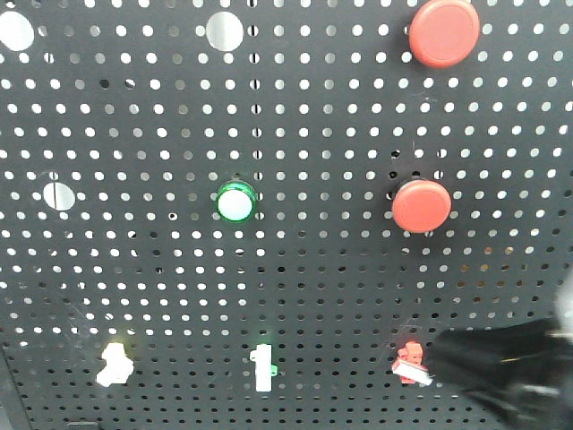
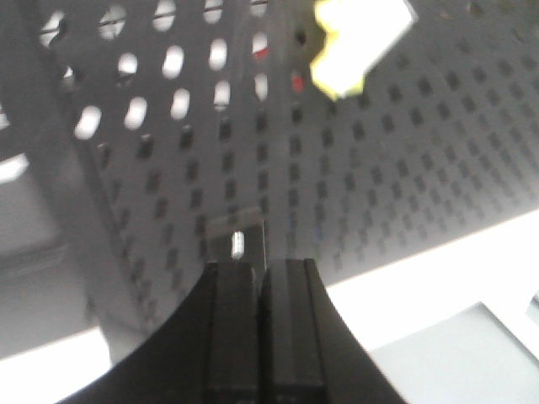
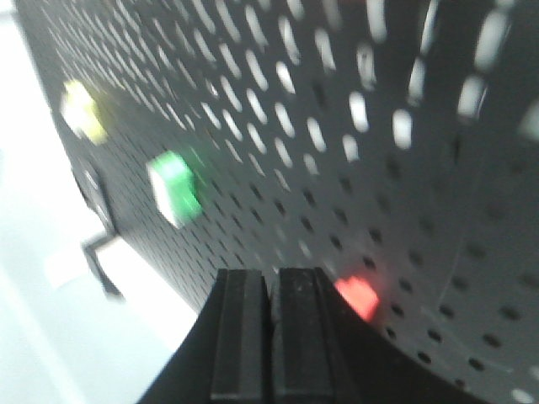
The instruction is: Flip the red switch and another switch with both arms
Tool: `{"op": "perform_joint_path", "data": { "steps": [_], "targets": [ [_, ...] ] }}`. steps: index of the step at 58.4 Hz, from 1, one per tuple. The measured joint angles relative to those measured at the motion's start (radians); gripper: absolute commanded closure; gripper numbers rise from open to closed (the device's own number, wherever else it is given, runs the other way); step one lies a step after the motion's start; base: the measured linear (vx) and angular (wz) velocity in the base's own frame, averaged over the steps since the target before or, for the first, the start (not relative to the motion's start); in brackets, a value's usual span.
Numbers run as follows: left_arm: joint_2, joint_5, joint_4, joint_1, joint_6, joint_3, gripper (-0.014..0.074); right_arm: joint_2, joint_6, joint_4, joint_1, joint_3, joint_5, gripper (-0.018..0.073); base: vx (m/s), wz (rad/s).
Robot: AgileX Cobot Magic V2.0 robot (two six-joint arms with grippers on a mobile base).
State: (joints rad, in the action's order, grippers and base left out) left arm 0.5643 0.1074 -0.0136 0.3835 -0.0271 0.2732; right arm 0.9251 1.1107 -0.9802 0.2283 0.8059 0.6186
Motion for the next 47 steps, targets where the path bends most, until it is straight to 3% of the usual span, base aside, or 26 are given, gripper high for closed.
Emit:
{"op": "perform_joint_path", "data": {
  "steps": [15,32,41,47],
  "targets": [
    [-0.075,0.022,0.0,0.0,0.0,0.0,0.0594,0.078,0.075,-0.065,0.0,0.0,-0.025,0.0565,0.0,0.0],
    [-0.075,0.025,0.0,0.0,-0.002,0.0,0.0594,0.147,0.186,-0.216,0.0,0.0,-0.035,0.0565,0.0,0.0],
    [-0.075,0.025,0.003,0.0,-0.002,0.0,0.0594,0.191,0.168,-0.194,0.001,0.0,0.015,0.0565,0.0,0.0],
    [-0.075,0.025,0.003,0.0,-0.002,0.0,0.0594,0.22,0.099,-0.107,0.003,0.0,0.053,0.0565,0.0,0.0]
  ]
}}
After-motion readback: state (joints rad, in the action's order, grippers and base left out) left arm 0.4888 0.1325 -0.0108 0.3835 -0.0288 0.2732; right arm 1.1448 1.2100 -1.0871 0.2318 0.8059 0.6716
